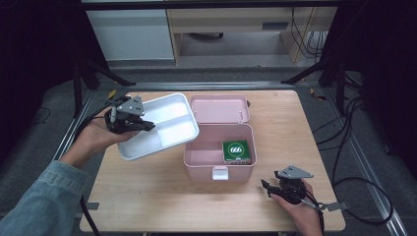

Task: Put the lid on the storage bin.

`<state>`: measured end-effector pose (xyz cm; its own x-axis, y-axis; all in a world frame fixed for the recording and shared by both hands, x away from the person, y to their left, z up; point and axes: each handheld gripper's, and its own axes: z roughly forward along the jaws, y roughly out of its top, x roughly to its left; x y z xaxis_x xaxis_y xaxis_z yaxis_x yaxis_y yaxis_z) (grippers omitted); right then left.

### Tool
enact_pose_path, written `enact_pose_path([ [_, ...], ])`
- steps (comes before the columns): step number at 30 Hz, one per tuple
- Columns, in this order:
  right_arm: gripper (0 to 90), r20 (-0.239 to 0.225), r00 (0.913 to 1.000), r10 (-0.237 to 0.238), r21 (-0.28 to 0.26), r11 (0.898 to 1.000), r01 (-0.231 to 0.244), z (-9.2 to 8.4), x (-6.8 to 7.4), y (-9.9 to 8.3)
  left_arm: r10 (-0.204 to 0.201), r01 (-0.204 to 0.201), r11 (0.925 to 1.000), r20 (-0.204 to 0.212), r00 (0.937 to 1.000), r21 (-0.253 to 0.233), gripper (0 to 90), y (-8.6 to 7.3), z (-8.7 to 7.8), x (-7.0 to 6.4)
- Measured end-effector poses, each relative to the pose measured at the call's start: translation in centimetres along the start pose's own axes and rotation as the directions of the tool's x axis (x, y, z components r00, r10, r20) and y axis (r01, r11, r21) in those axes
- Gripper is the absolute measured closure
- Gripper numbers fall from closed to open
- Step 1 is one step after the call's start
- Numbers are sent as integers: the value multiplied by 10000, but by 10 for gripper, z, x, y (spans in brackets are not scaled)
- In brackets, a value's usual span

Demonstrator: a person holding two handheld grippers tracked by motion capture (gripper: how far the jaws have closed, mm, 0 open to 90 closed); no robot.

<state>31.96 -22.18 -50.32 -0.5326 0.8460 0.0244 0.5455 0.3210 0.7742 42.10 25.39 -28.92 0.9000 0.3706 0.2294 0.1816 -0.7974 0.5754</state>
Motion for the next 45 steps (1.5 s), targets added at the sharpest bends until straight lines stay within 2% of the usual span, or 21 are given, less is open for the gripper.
enact_pose_path([
  [5, 374, -97, 9998, 188, -172, 9997, -190, -2, -2, 1, 204, -204, 9998, 192, 9996, -3, 894, 15, 8, 6],
  [7, 374, -124, 9998, 173, -198, 9997, -175, -1, -3, 1, 339, -338, 9994, 253, 9991, -32, 894, 28, 13, 8],
  [11, 374, -138, 9998, 153, -162, 9997, -155, 0, -2, 2, 469, -467, 9989, 412, 9980, -79, 894, 40, 22, 8],
  [14, 374, -122, 9999, 101, -134, 9999, -102, 0, 0, 2, 708, -713, 9974, 627, 9955, 67, 895, 57, 36, 4],
  [15, 374, -122, 9999, 101, -134, 9999, -102, 0, 0, 2, 708, -713, 9974, 627, 9955, 67, 895, 57, 36, 4],
  [16, 375, -89, 10000, 12, -144, 9999, -13, 0, 0, 2, 722, -723, 9974, 696, 9950, -2, 895, 65, 45, 1],
  [17, 375, -89, 10000, 12, -144, 9999, -13, 0, 0, 2, 722, -723, 9974, 696, 9950, -2, 895, 65, 45, 1],
  [20, 377, -26, 10000, 11, -134, 9999, -12, -1, 1, 2, 917, -921, 9957, 889, 9918, 13, 895, 81, 60, -8],
  [21, 380, -18, 10000, -43, -121, 9999, 43, -1, 1, 2, 917, -921, 9957, 889, 9918, 13, 895, 81, 60, -8],
  [24, 380, -30, 9999, -112, -98, 9999, 111, -1, 3, 2, 1183, -1203, 9927, 1117, 9867, 119, 895, 96, 74, -19],
  [26, 380, -22, 9999, -137, -124, 9998, 136, -1, 3, 2, 1230, -1250, 9921, 1175, 9854, 95, 895, 99, 78, -22],
  [27, 380, -15, 9999, -134, -162, 9998, 134, -2, 2, 3, 1346, -1374, 9904, 1366, 9814, 115, 895, 105, 86, -27],
  [29, 380, -18, 10000, -90, -170, 9998, 90, -3, 1, 3, 1427, -1465, 9891, 1459, 9789, 154, 895, 107, 91, -30],
  [30, 380, 2, 10000, -52, -181, 9998, 52, -3, -1, 2, 1633, -1693, 9853, 1615, 9733, 246, 895, 111, 99, -33],
  [31, 380, -11, 10000, -2, -174, 9998, 2, -3, -1, 2, 1633, -1693, 9853, 1615, 9733, 246, 895, 111, 99, -33],
  [32, 380, -8, 10000, 3, -171, 9999, -3, -2, -2, 2, 1776, -1848, 9824, 1702, 9693, 274, 895, 113, 107, -36],
  [35, 380, -23, 10000, 70, -155, 9999, -70, -2, -3, 1, 1744, -1830, 9826, 1834, 9674, 308, 895, 113, 115, -37],
  [37, 380, -28, 10000, 68, -190, 9998, -68, -3, -3, 1, 1722, -1826, 9826, 2025, 9640, 340, 895, 112, 124, -39],
  [40, 380, -26, 10000, 56, -185, 9998, -57, -3, -2, 1, 1747, -1859, 9819, 2094, 9621, 354, 895, 112, 128, -42],
  [42, 380, -26, 10000, 73, -165, 9998, -73, -3, -2, 1, 1797, -1918, 9809, 2299, 9565, 311, 895, 111, 134, -46],
  [45, 380, -19, 10000, 40, -181, 9998, -41, -3, -2, 1, 1850, -1972, 9800, 2455, 9516, 260, 895, 110, 138, -49],
])
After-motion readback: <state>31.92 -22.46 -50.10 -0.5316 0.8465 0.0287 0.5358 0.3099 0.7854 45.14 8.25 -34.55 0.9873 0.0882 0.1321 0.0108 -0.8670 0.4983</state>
